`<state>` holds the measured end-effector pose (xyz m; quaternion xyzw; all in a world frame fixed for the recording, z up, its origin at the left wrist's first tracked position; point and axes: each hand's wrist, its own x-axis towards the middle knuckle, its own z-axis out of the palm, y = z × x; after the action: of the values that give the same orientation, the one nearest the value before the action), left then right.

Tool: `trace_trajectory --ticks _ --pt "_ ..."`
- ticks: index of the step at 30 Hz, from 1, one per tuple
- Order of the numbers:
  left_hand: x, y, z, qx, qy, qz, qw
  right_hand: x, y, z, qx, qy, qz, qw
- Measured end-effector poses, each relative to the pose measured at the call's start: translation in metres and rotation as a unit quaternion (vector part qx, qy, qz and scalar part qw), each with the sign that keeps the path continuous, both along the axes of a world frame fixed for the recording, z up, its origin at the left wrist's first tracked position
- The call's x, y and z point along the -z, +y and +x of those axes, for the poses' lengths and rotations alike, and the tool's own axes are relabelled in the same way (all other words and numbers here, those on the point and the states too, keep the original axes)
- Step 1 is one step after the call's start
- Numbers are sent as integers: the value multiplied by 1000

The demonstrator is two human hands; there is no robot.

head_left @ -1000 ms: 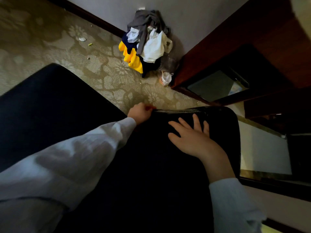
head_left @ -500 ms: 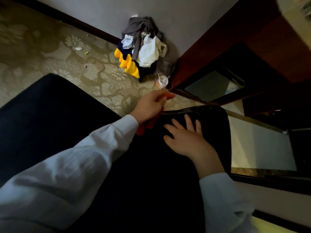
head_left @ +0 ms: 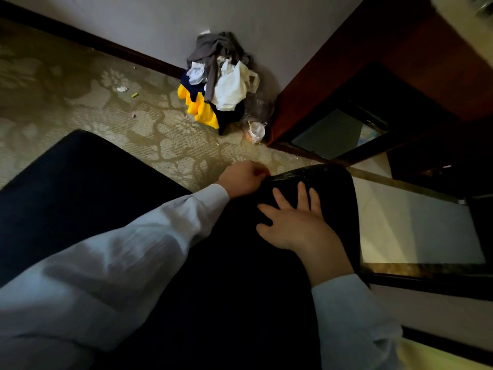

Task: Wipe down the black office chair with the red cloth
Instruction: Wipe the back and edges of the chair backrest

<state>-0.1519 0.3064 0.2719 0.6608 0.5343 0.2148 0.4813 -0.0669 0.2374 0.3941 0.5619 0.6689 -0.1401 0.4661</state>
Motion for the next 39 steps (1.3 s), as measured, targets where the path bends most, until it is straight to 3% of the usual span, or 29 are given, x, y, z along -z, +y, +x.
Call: trace_trajectory --ticks 7,12,15,18,28,31,35,39 --pt "-26 -3 10 35 -38 80 995 -2 -2 -2 -27 -24 -19 999" --pt "-30 -13 7 60 -144 175 972 -3 -3 -3 -30 -30 -22 999" --pt "-20 -17 5 78 -101 248 960 -3 -3 -3 -27 -30 -21 999" --pt "-2 -19 -1 74 -98 241 963 -3 -4 -4 -26 -37 -28 999" --pt "69 -30 -55 53 132 80 987 -6 -4 -4 -16 -19 -32 999" --pt "67 -33 -52 -40 32 59 997 -6 -4 -4 -17 -13 -25 999" --pt "37 -27 -26 -52 -112 142 982 -5 -4 -5 -17 -22 -24 999" --pt "16 -20 -5 -4 -102 179 978 -2 -4 -6 -18 -36 -24 999"
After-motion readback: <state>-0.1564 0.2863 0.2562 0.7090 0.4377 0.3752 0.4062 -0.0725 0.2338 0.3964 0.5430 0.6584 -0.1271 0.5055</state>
